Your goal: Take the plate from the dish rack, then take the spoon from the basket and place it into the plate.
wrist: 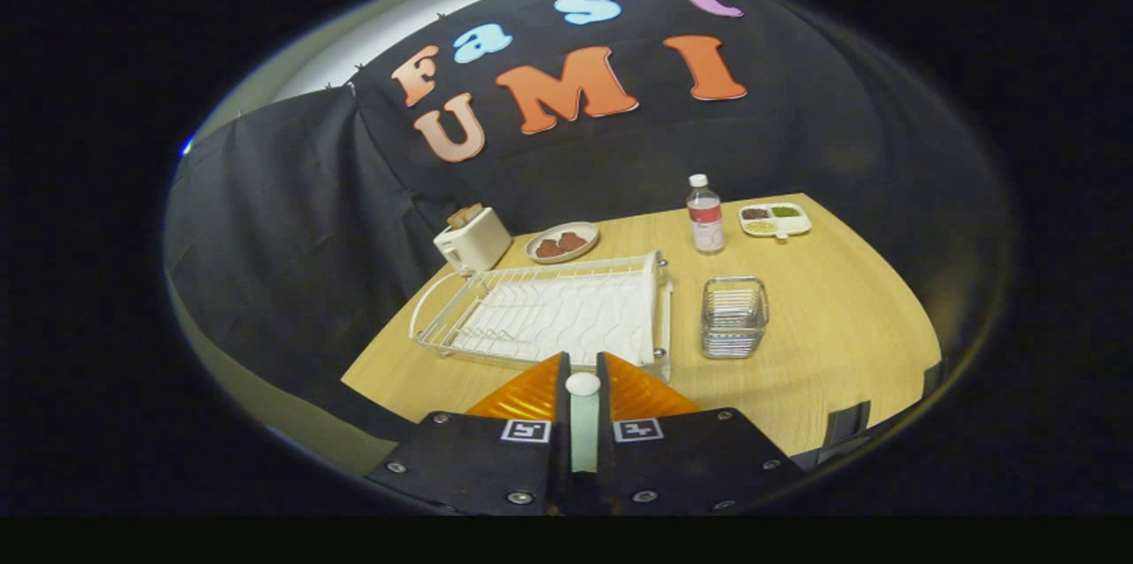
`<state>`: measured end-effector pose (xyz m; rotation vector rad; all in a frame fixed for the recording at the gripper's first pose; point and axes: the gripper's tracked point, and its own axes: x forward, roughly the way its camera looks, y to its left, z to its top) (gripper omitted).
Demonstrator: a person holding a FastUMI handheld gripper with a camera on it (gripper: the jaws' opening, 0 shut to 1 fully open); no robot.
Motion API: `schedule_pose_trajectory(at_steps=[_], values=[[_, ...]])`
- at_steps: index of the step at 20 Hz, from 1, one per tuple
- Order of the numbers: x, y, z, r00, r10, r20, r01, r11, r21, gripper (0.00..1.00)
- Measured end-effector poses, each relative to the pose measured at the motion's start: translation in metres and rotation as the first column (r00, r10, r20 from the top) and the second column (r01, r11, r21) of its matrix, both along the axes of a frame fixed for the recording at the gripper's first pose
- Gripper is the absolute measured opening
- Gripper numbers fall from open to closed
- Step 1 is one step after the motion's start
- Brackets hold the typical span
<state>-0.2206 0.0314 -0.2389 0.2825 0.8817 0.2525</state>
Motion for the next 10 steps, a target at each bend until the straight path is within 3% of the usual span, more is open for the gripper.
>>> schedule_pose_trajectory(at_steps=[10], values=[[0.006,0.060,-0.051,0.983,0.179,-0.042,-0.177,0.983,0.058,0.12]])
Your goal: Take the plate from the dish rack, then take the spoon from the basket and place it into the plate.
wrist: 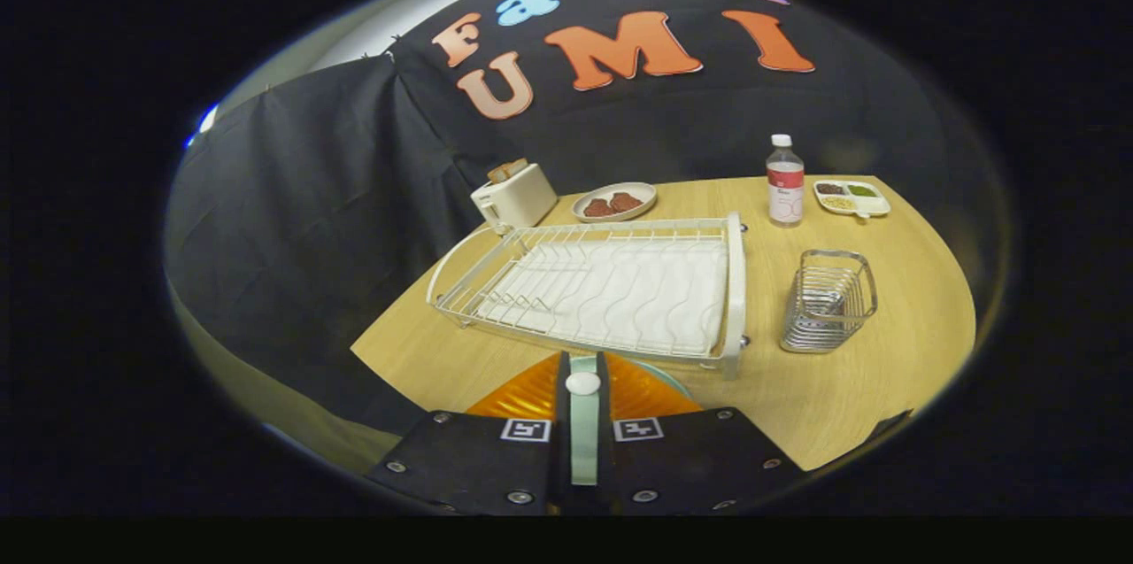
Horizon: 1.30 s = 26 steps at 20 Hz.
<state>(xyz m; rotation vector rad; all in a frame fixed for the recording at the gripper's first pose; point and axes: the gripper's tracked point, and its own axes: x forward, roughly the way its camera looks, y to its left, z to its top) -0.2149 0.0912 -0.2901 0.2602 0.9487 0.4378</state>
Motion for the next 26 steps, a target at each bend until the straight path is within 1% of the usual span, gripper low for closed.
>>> schedule_pose_trajectory(at_steps=[5,8,13,16,17,23,26], values=[[0.004,0.005,-0.015,1.000,0.030,-0.006,-0.030,1.000,0.002,0.12],[0.003,0.000,-0.021,1.000,0.019,-0.023,-0.019,1.000,0.013,0.13],[-0.023,-0.022,-0.041,0.988,-0.004,-0.154,0.005,1.000,0.004,0.18],[-0.037,-0.034,-0.055,0.970,-0.052,-0.239,0.050,0.999,-0.018,0.24],[-0.039,-0.039,-0.057,0.966,-0.067,-0.249,0.062,0.998,-0.028,0.26],[-0.021,-0.059,-0.037,0.970,-0.141,-0.199,0.134,0.990,-0.047,0.43],[0.013,-0.075,-0.008,0.979,-0.182,-0.087,0.177,0.982,-0.068,0.43]])
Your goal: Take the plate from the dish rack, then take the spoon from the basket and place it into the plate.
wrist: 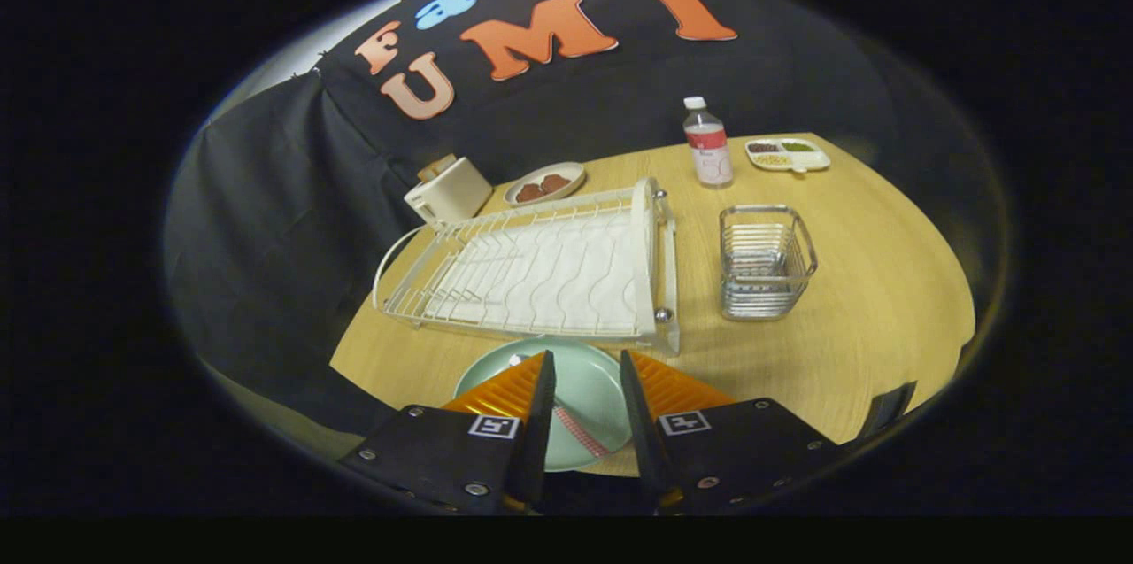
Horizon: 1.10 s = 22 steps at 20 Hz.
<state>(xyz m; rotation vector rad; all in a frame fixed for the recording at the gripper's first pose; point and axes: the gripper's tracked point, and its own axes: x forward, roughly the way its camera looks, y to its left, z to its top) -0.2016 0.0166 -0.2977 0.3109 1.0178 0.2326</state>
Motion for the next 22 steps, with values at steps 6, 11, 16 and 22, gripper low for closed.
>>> schedule_pose_trajectory(at_steps=[6,11,16,22], values=[[0.065,-0.023,0.072,0.972,-0.055,0.229,0.075,0.994,-0.080,0.62],[0.110,-0.038,0.134,0.902,-0.159,0.402,0.190,0.981,-0.038,0.81],[0.142,-0.058,0.182,0.811,-0.224,0.541,0.282,0.959,-0.025,0.86],[0.161,-0.070,0.224,0.710,-0.126,0.693,0.311,0.939,-0.148,0.90]])
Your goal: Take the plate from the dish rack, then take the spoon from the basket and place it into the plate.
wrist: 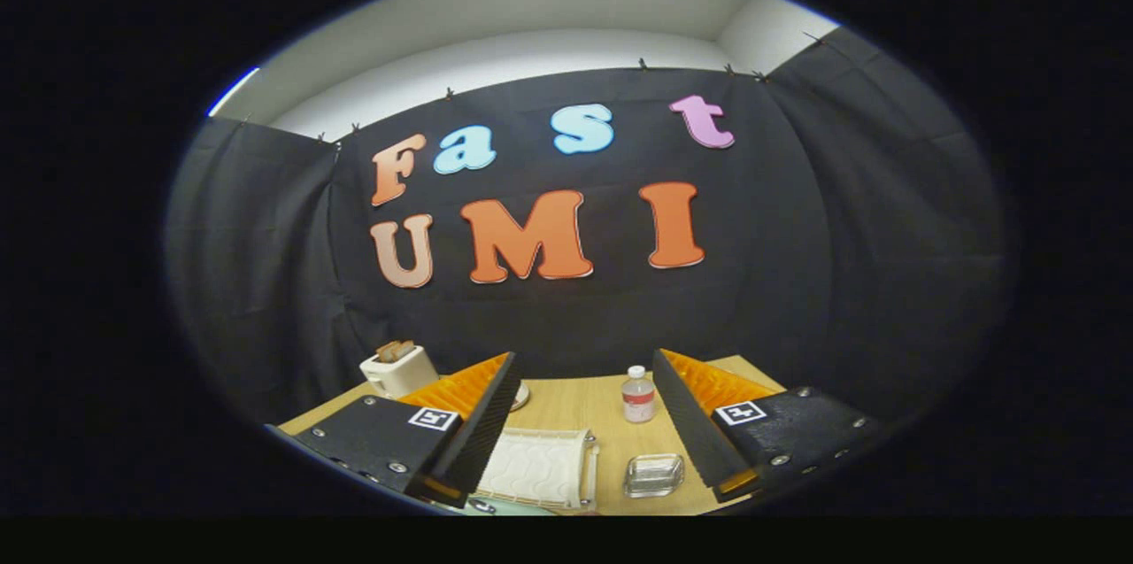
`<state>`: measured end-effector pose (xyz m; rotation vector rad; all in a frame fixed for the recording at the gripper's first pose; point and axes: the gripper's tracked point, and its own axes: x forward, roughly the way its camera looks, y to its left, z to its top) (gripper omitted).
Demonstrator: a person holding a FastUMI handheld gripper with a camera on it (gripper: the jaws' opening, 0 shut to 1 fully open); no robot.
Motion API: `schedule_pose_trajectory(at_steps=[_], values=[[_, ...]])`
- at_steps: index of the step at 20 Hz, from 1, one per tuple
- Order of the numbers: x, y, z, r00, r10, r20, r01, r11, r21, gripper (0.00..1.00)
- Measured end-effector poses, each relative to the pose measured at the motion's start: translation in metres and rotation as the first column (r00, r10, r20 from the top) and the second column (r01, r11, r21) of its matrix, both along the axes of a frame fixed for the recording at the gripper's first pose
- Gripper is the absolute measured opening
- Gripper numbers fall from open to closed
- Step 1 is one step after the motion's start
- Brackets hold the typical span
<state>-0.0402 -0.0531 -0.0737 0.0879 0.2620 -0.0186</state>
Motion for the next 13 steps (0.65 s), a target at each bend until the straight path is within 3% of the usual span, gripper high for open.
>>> schedule_pose_trajectory(at_steps=[5,13], values=[[0.007,0.003,0.015,0.995,0.005,0.095,0.004,0.996,-0.091,0.95],[0.017,0.010,0.007,0.995,0.002,0.105,0.010,0.994,-0.110,0.96]])
